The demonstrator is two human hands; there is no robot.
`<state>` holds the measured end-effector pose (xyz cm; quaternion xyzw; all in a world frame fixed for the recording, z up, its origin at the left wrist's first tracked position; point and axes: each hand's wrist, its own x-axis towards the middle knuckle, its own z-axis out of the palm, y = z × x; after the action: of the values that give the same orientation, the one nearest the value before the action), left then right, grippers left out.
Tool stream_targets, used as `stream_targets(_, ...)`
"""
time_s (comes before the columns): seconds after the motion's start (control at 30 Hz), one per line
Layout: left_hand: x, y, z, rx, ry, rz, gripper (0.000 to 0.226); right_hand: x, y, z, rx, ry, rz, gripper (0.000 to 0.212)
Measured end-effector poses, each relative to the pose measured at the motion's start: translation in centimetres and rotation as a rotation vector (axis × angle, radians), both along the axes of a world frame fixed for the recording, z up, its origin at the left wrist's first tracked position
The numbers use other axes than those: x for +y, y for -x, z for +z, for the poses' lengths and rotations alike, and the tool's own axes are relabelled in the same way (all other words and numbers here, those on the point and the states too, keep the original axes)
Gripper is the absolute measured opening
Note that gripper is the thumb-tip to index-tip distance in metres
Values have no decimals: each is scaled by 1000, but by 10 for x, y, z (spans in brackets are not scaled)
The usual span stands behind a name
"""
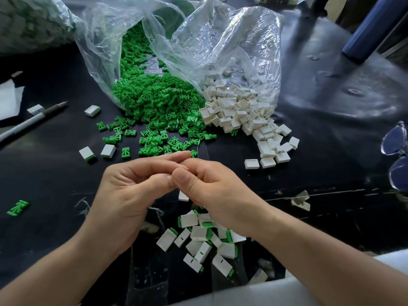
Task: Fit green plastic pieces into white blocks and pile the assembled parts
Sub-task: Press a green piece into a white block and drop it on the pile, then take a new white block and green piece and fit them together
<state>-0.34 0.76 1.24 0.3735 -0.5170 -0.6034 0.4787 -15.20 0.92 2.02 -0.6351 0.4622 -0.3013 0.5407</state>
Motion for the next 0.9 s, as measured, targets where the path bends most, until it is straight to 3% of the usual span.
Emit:
stream_targets(0.07,0,0,1,17,-17,0,23,0,0,0,11,17,-3,21)
stream_targets(0.23,1,1,5,54,-57,-20,44,0,-1,1,10,4,3,27)
stream_targets(0.37,0,0,5,22,-70,-9,50,-2,1,0,24,29,-7,58)
stream_targets(0.43,0,-1,4,-11,-57,19,49,-4,3,0,65,66,-25,63)
stream_targets(0.53,-1,-1,3,-9,-45,56,27,-8,9,2,76,83,-81,58)
stream_targets(0.63,-1,-1,3,-96,-43,61,20,-14,16,1,179,160,-182,48)
stream_targets(0.9,8,7,10,-240,-84,-140,32,-35,43,-10,533,382,-382,6)
